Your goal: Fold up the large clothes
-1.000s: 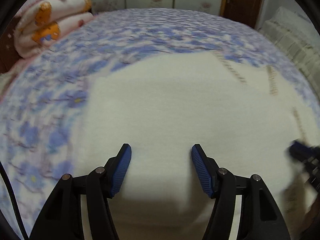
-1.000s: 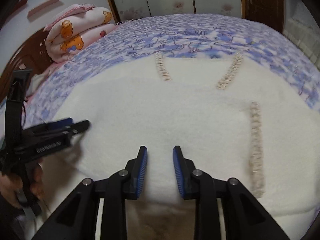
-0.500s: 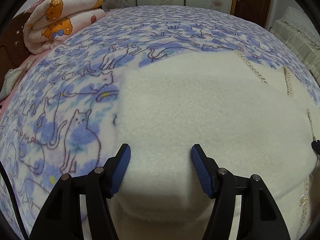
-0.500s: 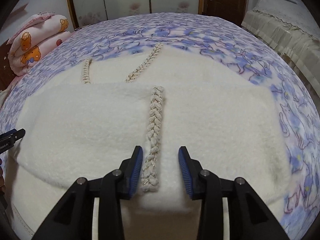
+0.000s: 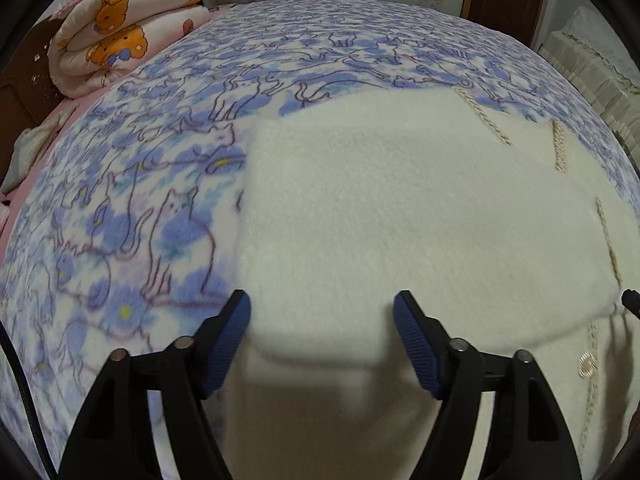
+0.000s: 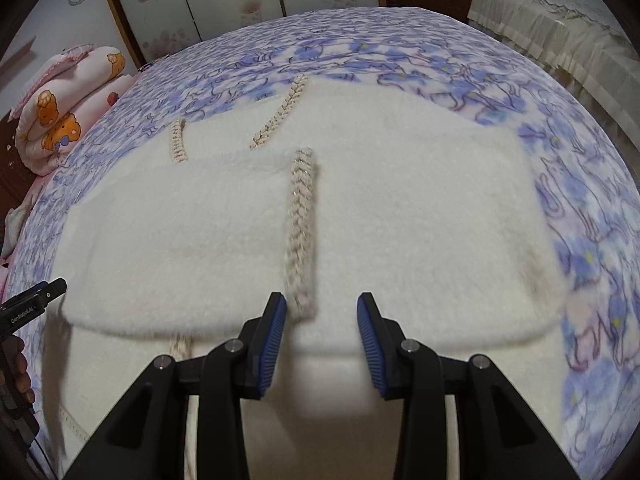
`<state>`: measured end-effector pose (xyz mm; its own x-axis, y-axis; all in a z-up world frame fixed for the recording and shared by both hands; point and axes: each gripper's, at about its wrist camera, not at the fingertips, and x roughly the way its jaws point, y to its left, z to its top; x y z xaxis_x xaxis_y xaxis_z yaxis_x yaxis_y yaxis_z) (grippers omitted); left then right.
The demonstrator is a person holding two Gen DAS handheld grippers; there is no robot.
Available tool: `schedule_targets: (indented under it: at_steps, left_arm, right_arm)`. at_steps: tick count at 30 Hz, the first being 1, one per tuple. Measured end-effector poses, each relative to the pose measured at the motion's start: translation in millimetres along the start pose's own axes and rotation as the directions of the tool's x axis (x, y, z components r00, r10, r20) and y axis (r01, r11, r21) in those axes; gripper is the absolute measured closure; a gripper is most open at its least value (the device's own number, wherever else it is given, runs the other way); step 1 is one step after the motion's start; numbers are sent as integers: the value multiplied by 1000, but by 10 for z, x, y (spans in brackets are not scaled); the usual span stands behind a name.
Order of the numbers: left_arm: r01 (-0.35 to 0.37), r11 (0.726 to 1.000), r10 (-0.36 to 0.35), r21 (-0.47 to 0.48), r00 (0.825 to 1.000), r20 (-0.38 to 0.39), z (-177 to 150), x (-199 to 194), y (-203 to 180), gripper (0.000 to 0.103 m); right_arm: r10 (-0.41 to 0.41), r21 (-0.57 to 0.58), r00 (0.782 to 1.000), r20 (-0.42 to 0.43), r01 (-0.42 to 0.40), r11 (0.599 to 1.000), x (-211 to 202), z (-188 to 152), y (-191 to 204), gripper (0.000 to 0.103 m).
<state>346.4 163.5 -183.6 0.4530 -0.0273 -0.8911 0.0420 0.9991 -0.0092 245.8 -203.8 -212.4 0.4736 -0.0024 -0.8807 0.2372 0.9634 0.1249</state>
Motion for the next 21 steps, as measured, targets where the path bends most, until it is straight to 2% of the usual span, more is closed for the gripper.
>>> schedule_targets:
  at_steps: [5,12,21]
  left_arm:
    - [31,998,-32,-52,999,-21,-373,-339,11,28]
    - [44,997,-43,-57,999,32,-959,-1003,10,28]
    - [75,986,-66,-147,995,69,-1646,-1750,360,28]
  right_arm:
    - [3,35,1000,1,-3,999,-351,-322,-123,66]
    - [10,41,999,53,-12,999,-1004,-671,-206,66]
    - [21,-72,992,124,-12,997,-1843,-1074,-183,66]
